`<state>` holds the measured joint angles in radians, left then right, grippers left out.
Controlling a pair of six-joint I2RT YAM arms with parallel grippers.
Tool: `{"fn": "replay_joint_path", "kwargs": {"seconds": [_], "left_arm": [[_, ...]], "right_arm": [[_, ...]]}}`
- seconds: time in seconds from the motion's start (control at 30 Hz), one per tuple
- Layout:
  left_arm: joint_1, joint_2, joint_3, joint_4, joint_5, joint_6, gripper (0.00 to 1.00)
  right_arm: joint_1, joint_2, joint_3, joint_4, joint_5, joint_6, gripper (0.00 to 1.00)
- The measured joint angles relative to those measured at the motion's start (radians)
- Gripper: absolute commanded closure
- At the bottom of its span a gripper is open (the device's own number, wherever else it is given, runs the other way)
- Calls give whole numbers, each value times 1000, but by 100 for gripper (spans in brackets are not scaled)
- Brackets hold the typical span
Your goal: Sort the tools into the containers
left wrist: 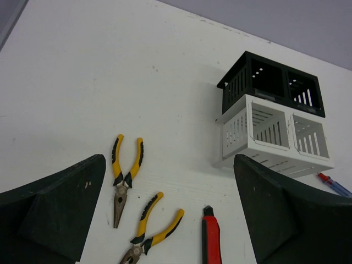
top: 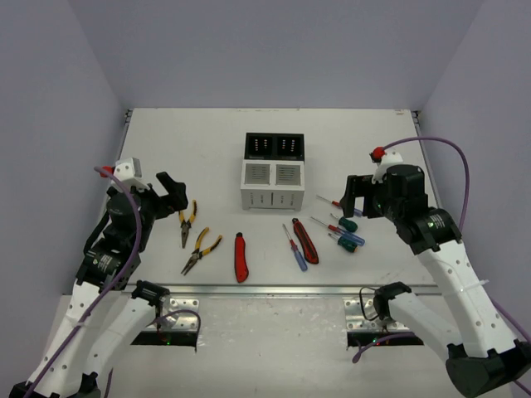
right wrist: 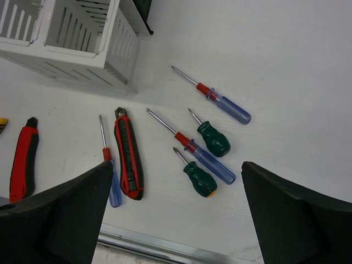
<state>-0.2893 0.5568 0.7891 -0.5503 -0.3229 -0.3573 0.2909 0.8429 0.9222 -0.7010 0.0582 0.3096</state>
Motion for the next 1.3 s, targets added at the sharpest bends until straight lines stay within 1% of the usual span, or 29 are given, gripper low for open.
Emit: {"fn": "replay_joint_path", "kwargs": {"seconds": [0.27,0.4,0.47,0.53,0.63,0.77,0.83,0.9,0.93,1.07,1.23,1.27,1.3], "left_arm": [[0,1,0,0,-8,0,0],[0,15,0,0,-11,-1,0],[0,25,0,0,-11,-1,0],[0,36,0,0,-11,-1,0],[0,48,0,-1,-10,-1,0],[0,50,0,0,-10,-1,0],[0,46,0,0,-9,-1,0],[0,42,0,0,-7,-1,0],[-1,41,0,0,-6,-1,0],[-5,49,0,0,-2,0,0],[-6,59,0,0,9,0,0],[-6,62,0,0,12,0,0],[-7,66,0,0,15,0,0]], "right_arm": [[0,2,-1,12,0,-17,1],[0,7,-38,71,-3,-48,1],[0,20,-62,95,-4,-89,1],[0,63,-67,106,-6,-140,1],[0,217,-9,94,-8,-208,2],[0,434,54,94,-7,-275,8],[0,536,77,98,-2,-307,16],[0,641,100,103,6,-338,27],[0,687,114,97,10,-353,30],[0,859,197,87,11,-411,34],[0,945,213,132,21,-478,41],[-1,959,218,138,17,-488,46],[-1,974,224,144,12,-495,48]]}}
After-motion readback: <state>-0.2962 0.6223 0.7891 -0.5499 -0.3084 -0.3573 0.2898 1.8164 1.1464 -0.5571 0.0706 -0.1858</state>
